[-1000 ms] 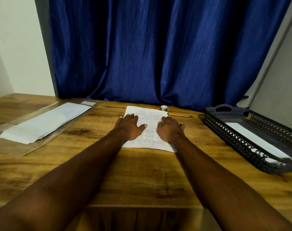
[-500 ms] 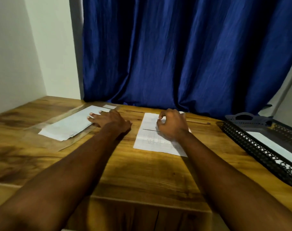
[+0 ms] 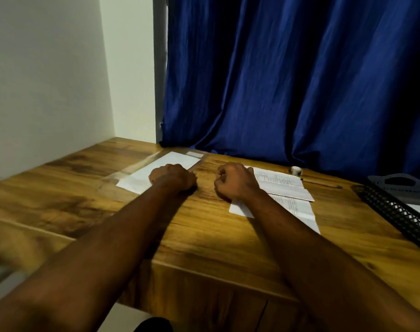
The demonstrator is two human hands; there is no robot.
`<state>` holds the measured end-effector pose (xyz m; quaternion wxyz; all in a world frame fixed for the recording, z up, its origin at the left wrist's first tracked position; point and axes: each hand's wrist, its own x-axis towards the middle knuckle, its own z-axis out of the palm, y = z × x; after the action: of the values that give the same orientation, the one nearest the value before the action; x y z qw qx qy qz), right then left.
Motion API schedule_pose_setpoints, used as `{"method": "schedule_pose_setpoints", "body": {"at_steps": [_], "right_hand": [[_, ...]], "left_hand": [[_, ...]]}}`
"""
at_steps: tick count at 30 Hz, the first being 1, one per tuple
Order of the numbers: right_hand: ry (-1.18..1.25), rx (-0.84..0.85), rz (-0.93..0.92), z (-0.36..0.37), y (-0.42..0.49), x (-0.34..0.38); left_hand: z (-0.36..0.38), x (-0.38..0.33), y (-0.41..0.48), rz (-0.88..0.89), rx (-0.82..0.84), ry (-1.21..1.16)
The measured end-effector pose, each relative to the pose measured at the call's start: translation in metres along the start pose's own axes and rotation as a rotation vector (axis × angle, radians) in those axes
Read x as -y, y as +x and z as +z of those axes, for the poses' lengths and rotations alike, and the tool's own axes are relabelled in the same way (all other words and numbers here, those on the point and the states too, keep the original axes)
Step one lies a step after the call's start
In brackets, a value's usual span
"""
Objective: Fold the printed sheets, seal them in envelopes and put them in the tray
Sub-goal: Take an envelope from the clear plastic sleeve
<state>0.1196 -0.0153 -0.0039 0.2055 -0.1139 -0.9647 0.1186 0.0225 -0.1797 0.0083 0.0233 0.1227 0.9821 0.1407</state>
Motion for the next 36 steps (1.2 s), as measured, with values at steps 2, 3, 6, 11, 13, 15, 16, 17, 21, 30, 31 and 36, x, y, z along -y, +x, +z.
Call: {"method": "schedule_pose_setpoints", "body": {"at_steps": [2,3,6,11,13,15,16,17,21,30,31,36], "right_hand": [[0.011,0.002,0.009,0.004,-0.001,0.001],[0.015,-0.001,0.017,0.004,-0.002,0.001],[0.033,-0.009,0.035,0.004,-0.006,0.002],[0.12,-0.058,0.052,-0.001,-0.017,-0.004],[0.154,-0.062,0.042,-0.002,-0.022,-0.003],[0.194,-0.065,0.021,-0.002,-0.026,-0.001],[0.21,-0.067,0.001,-0.001,-0.027,-0.001],[0.223,-0.069,-0.024,0.0,-0.028,-0.001],[0.258,-0.084,-0.194,0.0,-0.032,-0.002],[-0.119,-0.015,-0.274,0.014,-0.023,0.01],[-0.131,0.008,-0.228,0.016,-0.023,0.011],[-0.087,0.068,-0.065,0.022,-0.017,0.021]], "left_hand": [[-0.008,-0.004,-0.006,0.07,-0.019,-0.052],[-0.012,-0.008,-0.006,0.109,-0.021,-0.058],[-0.021,-0.012,0.001,0.197,0.019,-0.077],[-0.022,-0.013,-0.001,0.386,0.322,-0.072],[-0.022,-0.009,-0.002,0.437,0.394,-0.033],[-0.021,-0.005,0.003,0.456,0.394,-0.02],[-0.021,-0.002,0.007,0.468,0.394,0.0],[-0.02,0.0,0.01,0.486,0.385,0.019],[-0.016,0.009,0.02,0.561,0.213,-0.017],[-0.006,0.006,0.017,0.59,-0.029,-0.094],[-0.005,0.006,0.017,0.587,-0.039,-0.096],[0.002,0.012,0.021,0.594,-0.055,-0.12]]}}
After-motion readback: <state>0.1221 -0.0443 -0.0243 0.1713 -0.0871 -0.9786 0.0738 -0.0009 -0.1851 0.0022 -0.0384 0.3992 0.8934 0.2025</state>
